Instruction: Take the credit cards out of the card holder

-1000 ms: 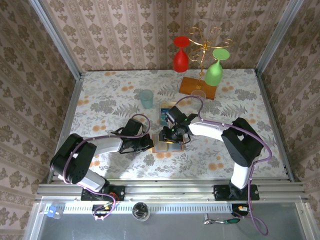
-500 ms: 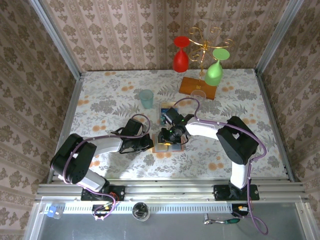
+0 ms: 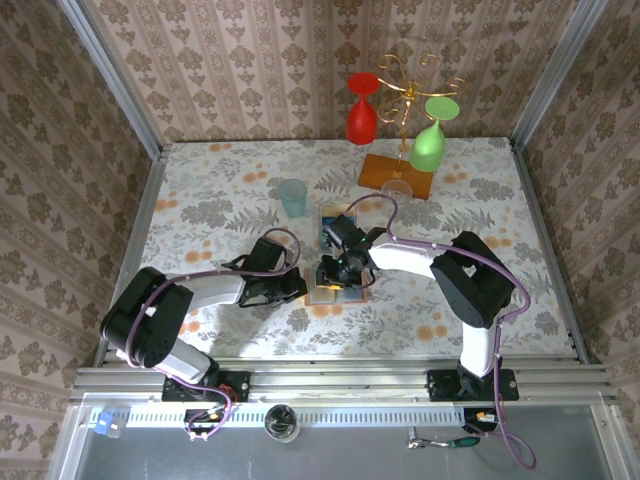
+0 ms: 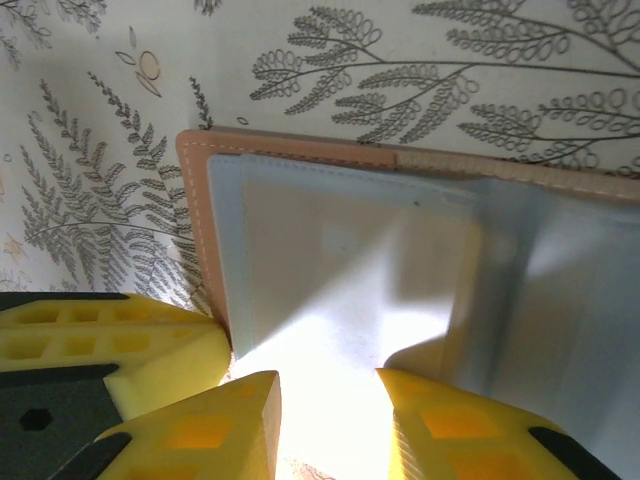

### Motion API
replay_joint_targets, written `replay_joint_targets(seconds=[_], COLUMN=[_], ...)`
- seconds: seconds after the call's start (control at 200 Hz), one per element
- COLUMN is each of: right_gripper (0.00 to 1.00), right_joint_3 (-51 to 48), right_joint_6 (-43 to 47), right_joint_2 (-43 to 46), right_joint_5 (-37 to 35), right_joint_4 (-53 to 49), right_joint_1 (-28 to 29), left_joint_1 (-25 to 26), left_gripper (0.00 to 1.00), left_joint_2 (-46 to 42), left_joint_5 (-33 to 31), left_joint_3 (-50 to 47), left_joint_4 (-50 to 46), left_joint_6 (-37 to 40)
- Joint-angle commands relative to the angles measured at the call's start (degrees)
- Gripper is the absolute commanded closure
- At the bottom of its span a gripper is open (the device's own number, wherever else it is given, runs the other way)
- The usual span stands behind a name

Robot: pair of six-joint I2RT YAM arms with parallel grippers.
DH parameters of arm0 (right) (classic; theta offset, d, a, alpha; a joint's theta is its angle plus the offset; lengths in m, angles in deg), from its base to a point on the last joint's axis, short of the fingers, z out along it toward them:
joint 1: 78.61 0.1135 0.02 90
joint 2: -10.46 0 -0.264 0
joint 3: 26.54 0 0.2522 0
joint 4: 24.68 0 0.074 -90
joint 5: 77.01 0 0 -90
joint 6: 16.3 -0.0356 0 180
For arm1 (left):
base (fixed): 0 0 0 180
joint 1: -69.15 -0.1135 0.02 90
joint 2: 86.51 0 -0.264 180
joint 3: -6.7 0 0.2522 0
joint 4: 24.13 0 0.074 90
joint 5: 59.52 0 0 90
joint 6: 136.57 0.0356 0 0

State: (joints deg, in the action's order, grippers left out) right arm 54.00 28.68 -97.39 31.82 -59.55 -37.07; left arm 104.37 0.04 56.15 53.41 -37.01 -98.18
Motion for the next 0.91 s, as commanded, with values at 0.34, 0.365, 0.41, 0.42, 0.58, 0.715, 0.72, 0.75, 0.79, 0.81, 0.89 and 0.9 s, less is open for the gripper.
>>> replay_joint_targets(seconds=[0.34,0.365,0.41,0.42,0.58,0.715,0.72,0.75,0.79,0.81,0.89,0.9], right_gripper=[0.70,0.70,0.70,0.70,0.72,0.73,0.73,0.73,0.73,0.74,0.74,0.74], right_joint_3=[1.44,1.46,1.31,1.28,0.33,-0.92,-0.98,-1.23,-1.61,-1.85,-3.14,-3.30], right_joint_6=[2.22,2.29,2.43,2.46,2.65,2.74,2.74,2.76,2.80,2.83,2.77,2.75], right_joint_2=[1.73,1.88,2.03,2.10,2.40,2.67,2.66,2.74,3.01,3.13,3.74,3.78], right_joint_5=[-5.82,-5.82,-5.82,-5.87,-4.41,-3.20,-3.15,-3.02,-2.76,-2.54,-1.23,-1.11], right_joint_4=[-7.24,-7.28,-7.24,-7.21,-6.07,-4.60,-4.58,-4.35,-4.02,-3.76,-1.90,-1.61], right_joint_1=[0.34,0.34,0.29,0.30,-0.22,-0.83,-0.93,-1.06,-1.37,-1.47,-2.07,-2.12], left_joint_1=[-0.26,-0.31,-0.33,-0.33,-0.42,-0.51,-0.51,-0.51,-0.51,-0.51,-0.51,-0.51], left_gripper=[0.97,0.97,0.97,0.97,0.97,0.97,0.97,0.97,0.97,0.97,0.97,0.97], left_joint_2=[0.08,0.05,0.03,0.03,0.22,0.29,0.25,0.21,0.29,0.23,0.27,0.24], left_joint_5=[-0.01,-0.01,-0.03,-0.01,-0.01,-0.01,-0.01,-0.01,-0.10,-0.11,-0.09,-0.14], left_joint_3=[-0.87,-0.87,-0.87,-0.87,-0.61,-0.34,-0.30,-0.25,-0.12,-0.03,0.20,0.19], left_joint_4=[-1.33,-1.46,-1.50,-1.50,-1.76,-2.08,-2.05,-2.13,-2.28,-2.33,-2.55,-2.55], left_joint_6=[0.45,0.46,0.46,0.46,0.63,0.64,0.64,0.72,0.72,0.73,0.81,0.81])
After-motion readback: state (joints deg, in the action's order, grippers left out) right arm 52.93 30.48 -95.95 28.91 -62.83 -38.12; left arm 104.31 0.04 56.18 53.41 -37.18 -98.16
